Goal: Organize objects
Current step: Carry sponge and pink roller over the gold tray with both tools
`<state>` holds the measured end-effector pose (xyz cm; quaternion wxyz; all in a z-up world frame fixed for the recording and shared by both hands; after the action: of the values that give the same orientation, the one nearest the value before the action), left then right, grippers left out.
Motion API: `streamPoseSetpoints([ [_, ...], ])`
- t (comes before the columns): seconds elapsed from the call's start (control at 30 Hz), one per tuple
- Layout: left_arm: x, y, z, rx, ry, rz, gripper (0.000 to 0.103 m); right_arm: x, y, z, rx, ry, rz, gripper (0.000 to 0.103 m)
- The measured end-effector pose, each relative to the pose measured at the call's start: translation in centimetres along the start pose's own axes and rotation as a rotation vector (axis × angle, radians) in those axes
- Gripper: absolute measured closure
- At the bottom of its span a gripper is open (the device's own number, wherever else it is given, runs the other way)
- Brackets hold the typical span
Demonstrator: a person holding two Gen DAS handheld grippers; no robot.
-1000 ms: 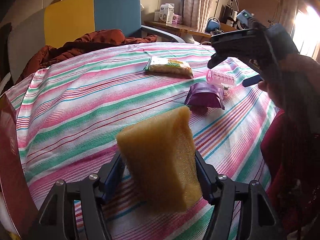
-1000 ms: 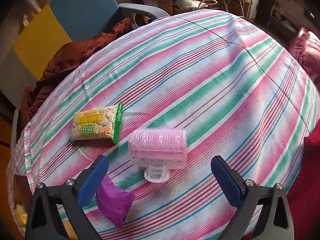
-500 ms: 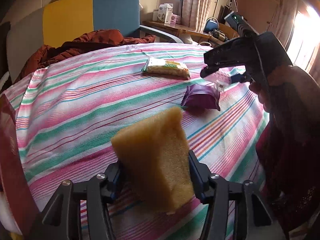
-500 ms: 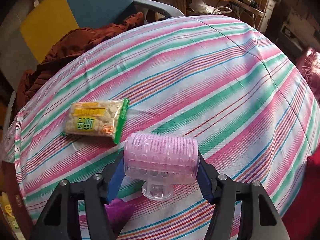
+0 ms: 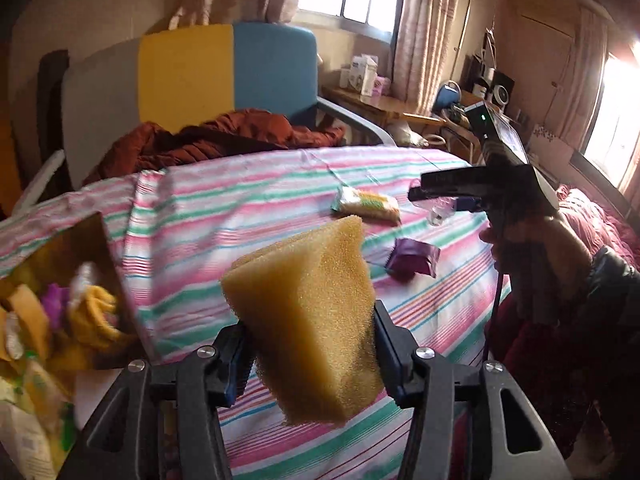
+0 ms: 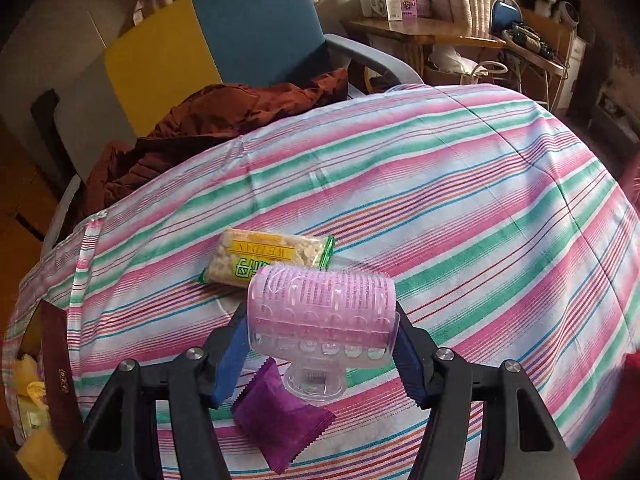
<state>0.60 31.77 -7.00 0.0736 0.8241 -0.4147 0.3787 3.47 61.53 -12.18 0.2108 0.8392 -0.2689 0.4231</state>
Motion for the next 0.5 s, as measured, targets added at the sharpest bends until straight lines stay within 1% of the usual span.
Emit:
streamPoseSetpoints([
  [0.07,1.7,1.2,-0.3,0.015,-0.026,-0.033,0.050,0.3,0.3,-0.3,0.005,-0.019,-0.006,0.038],
  [0.17,3.9,3.6,-0.7,0.036,-0.060,-0.101,0.049,1.0,0.9,-0.4,0.021,-0.039,-0.016,0.038],
  [0.3,6.3,7.1,-0.8,0.079,-0.098,-0.180,0.049,2.4,2.4,-0.3,0.056,-0.061,-0.031,0.038],
  [0.4,7.5,9.4,-0.5,0.112,-0.113,-0.228,0.049,3.9,4.0,-0.2,0.091,-0.083,-0.053,0.038],
  [0.5,8.3,11.2,0.0,0.149,-0.121,-0.251,0.049,5.1,6.2,0.1,0.129,-0.097,-0.084,0.038],
])
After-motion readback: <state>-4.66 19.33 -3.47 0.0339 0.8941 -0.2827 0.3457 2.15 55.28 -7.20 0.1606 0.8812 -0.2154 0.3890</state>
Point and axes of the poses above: each gripper's, at about its wrist camera, not at the fingertips, and x roughly against the way its jaws point, y to its left, z to its underside, the point moved 7 cm from there along -x, roughly the way its jaws point, and after that the axes turned 6 degrees about x, right-handed, at the moved point
